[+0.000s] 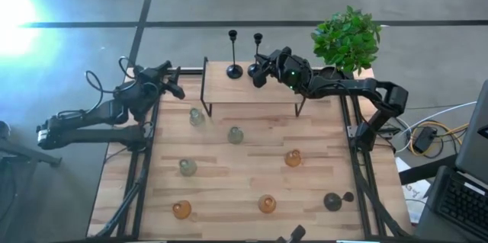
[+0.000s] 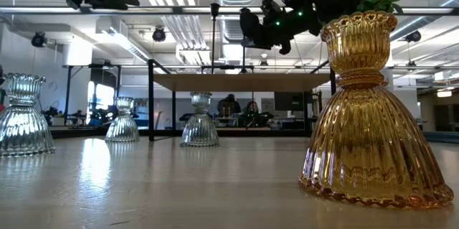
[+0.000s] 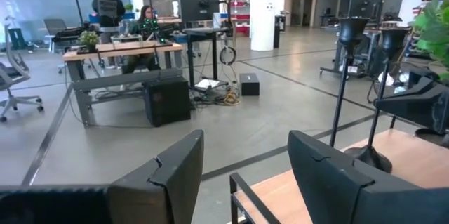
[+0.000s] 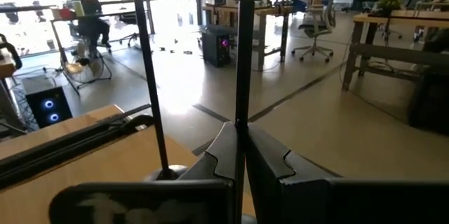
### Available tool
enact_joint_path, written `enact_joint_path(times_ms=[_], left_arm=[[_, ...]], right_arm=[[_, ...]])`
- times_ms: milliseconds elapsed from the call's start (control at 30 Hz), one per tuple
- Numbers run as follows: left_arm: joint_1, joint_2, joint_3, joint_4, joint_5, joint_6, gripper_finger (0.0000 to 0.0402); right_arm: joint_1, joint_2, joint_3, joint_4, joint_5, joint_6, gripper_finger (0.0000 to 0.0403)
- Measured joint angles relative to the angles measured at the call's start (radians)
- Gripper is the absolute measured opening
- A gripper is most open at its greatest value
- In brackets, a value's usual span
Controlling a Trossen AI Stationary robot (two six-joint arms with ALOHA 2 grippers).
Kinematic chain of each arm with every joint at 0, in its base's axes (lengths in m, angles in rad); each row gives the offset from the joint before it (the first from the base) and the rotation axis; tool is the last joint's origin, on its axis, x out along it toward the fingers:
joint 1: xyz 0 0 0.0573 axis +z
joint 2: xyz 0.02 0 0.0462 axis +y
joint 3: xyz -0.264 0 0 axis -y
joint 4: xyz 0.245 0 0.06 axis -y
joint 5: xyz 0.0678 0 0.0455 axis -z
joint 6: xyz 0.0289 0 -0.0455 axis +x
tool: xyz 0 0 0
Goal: Pick & Place candle stick holders
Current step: Put the left black candle holder on the shelf
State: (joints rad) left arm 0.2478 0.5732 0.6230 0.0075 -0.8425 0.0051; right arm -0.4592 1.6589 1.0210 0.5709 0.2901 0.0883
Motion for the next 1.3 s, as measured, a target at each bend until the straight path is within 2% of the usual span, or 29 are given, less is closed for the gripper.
enact_joint_path(times_ms=[1100,1300], left_arm=[[0.001,0.0,-0.007,0.0,0.003,-0.001,0.0213],[0.001,0.0,-0.007,0.0,0.003,-0.002,0.0213]], right_arm=[[-0.017,0.042,0.003,0.018,-0.016,0.014,0.0009],[-0.017,0.037,0.003,0.003,-0.034,0.02,0.0032]])
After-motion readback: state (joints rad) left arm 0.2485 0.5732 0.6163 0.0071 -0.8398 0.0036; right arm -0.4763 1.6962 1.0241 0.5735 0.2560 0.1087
